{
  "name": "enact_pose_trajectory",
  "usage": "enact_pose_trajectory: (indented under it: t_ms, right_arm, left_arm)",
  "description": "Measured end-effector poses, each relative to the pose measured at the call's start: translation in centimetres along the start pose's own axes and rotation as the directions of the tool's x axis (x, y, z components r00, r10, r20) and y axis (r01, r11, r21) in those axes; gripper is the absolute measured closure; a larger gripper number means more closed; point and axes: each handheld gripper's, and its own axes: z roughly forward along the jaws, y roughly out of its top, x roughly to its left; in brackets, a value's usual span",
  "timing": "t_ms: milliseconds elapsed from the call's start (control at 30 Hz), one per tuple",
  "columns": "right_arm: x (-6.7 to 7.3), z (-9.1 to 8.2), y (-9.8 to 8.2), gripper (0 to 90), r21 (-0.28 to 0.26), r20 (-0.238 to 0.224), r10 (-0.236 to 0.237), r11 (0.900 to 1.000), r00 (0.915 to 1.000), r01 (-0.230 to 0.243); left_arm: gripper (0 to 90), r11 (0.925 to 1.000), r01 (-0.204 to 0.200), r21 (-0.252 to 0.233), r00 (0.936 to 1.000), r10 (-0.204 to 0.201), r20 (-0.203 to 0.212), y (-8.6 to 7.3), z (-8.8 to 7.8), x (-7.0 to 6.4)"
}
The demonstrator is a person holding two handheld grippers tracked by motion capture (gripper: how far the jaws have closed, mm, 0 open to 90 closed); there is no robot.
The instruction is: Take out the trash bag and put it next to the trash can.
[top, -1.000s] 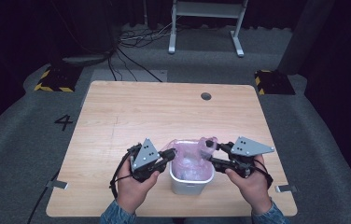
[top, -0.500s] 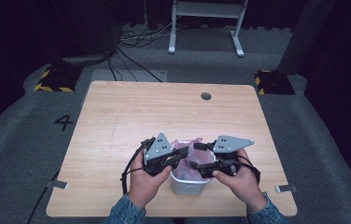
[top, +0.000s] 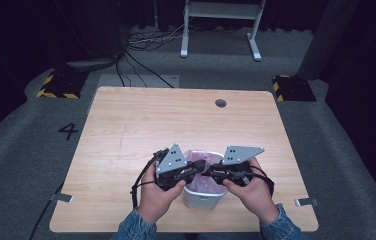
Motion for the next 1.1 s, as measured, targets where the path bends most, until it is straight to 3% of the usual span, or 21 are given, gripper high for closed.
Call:
enact_pose_trajectory:
  t_ms: [100,233,400,600,700,767,900,1100]
  right_arm:
    - [0.0,-0.1,-0.1,88.9,-0.01,0.005,-0.005,1.0,1.0,0.005]
    - [-0.1,-0.3,-0.1,89.2,-0.021,0.006,-0.003,1.0,1.0,0.004]
    - [-0.1,-0.7,0.0,89.3,-0.038,0.009,-0.003,0.999,1.0,0.003]
    - [-0.1,-1.0,0.1,89.5,-0.054,0.006,-0.006,0.999,1.0,0.007]
    - [-0.2,-1.0,0.2,89.5,-0.06,0.005,-0.007,0.998,1.0,0.007]
    - [-0.2,-1.0,0.2,89.5,-0.065,0.004,-0.009,0.998,0.9999,0.01]
    - [-0.2,-1.3,0.6,89.5,-0.08,0.006,-0.015,0.997,0.9999,0.015]
    - [-0.3,-1.7,1.3,89.5,-0.1,0.012,-0.028,0.995,0.9995,0.029]
  left_arm:
    - [70.4,0.9999,-0.004,-0.01,0.9993,0.004,-0.038,-0.4,-0.6,0.0]
    - [56.7,0.9994,0.007,-0.035,0.9985,-0.009,-0.054,-0.9,-1.6,0.1]
    - [36.7,0.9981,-0.045,-0.043,0.9911,0.039,-0.127,-1.6,-3.6,-0.3]
    - [34.7,0.9994,-0.031,-0.017,0.9868,0.028,-0.159,-3.3,-4.9,-0.4]
    - [39.5,1.0,0.0,0.006,0.9906,0.001,-0.137,-4.3,-4.8,-0.3]
    - [43.2,0.9998,0.014,-0.011,0.9939,-0.015,-0.109,-4.6,-4.5,-0.4]
    - [45.4,1.0,0.0,-0.01,0.9947,0.0,-0.103,-4.6,-4.4,-0.7]
    - [47.5,0.9996,0.007,-0.028,0.9954,-0.01,-0.095,-4.8,-4.2,-0.7]
